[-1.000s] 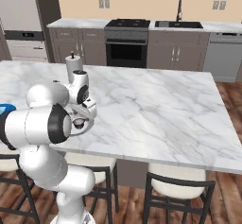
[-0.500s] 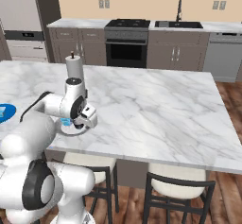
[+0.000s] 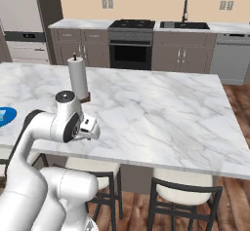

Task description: Place two yogurt containers on each plate.

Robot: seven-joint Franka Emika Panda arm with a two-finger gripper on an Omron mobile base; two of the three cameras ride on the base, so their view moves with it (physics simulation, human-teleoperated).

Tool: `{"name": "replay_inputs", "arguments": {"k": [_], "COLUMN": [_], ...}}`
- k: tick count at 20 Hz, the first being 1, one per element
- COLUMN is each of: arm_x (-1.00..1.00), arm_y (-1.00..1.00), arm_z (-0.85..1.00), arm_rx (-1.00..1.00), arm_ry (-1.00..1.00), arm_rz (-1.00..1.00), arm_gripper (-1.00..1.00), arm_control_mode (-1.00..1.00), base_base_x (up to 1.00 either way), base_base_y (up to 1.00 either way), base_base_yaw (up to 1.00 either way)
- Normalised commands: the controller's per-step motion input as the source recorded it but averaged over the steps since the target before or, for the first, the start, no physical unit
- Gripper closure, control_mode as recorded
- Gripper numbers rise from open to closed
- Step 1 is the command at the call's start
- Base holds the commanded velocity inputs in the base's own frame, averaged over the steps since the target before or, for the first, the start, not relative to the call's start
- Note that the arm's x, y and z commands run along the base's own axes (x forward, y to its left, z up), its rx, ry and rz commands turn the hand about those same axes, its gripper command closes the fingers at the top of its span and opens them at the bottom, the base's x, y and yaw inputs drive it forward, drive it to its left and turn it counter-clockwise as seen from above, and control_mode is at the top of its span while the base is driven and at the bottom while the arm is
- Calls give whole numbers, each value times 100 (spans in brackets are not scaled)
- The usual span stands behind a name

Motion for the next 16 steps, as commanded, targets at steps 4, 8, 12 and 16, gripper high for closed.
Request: {"name": "replay_inputs", "arguments": {"k": [4, 8, 12, 16], "arm_x": [-60, -56, -45, -39], "arm_y": [-14, -14, -5, 0], "arm_z": [45, 44, 45, 41], "arm_rx": [-8, -8, -10, -11], "arm_ry": [-28, -39, -37, -19], "arm_rz": [16, 20, 12, 0], "arm_gripper": [-100, -100, -100, -100], "arm_control_mode": [-100, -100, -100, -100], "base_base_x": [0, 0, 0, 0], "base_base_y": [0, 0, 0, 0], "base_base_yaw": [0, 0, 0, 0]}}
